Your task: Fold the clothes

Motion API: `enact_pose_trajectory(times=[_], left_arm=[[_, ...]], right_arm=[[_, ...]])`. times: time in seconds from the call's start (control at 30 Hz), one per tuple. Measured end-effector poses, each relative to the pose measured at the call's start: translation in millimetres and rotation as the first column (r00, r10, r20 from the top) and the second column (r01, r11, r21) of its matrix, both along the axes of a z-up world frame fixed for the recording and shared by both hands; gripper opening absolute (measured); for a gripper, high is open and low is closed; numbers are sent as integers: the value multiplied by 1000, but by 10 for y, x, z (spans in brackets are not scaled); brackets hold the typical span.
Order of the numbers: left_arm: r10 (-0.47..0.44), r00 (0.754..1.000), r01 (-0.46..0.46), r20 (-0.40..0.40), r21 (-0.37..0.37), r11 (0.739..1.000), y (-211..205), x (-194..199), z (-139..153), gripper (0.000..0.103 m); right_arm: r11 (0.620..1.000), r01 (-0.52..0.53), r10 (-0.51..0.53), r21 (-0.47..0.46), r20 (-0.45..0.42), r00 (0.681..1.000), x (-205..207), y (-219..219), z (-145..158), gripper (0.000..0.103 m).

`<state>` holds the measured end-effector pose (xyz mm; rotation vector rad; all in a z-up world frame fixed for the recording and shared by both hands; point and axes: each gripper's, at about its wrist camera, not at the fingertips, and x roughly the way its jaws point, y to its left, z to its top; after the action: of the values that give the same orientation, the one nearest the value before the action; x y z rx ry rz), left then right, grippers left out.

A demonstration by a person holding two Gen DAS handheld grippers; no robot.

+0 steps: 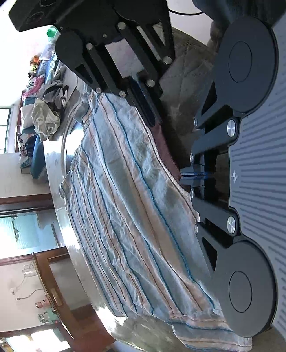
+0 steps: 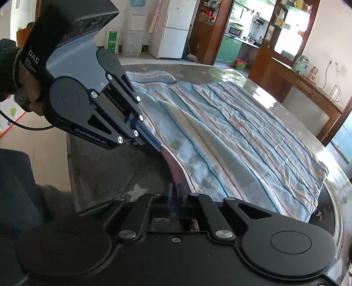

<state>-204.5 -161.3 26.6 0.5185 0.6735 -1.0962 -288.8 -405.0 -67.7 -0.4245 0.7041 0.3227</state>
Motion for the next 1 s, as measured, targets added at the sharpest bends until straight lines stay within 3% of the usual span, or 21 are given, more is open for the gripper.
enact_pose_trajectory(times=[0.13, 0.23, 0.27, 0.3, 0.33, 0.67, 0.77, 1.0], left_arm=[[2, 1000, -2, -6, -10, 1000, 8, -4, 31, 1], [-2, 1000, 2, -4, -15, 1000, 24, -17, 56, 1], [-4, 1000, 4, -4, -16, 1000, 30, -23, 63, 1], [-7, 1000, 6, -4, -16, 1000, 40, -31, 68, 1], [-10, 1000, 10, -4, -16, 1000, 50, -39, 72, 1], [-51, 997, 54, -50, 45, 998, 83, -59, -34, 1], [-67, 997, 69, -44, 36, 997, 131, -47, 27, 2], [-27, 999, 26, -31, -30, 999, 196, 99, 192, 3]], right_arm=[[1000, -15, 15, -27, 13, 1000, 69, 55, -57, 25], [998, -17, 19, -64, 36, 999, 112, 98, -104, 25], [997, -11, 14, -71, 38, 999, 135, 109, -120, 20], [997, -10, 12, -71, 36, 999, 151, 114, -128, 6], [998, -11, 13, -67, 31, 999, 159, 114, -130, 2], [997, -47, 45, -62, -37, 998, 61, 109, -166, 4], [999, -45, 45, -1, -52, 998, 37, 48, -78, 12], [994, 76, -75, 81, -12, 997, 29, -195, 53, 13]])
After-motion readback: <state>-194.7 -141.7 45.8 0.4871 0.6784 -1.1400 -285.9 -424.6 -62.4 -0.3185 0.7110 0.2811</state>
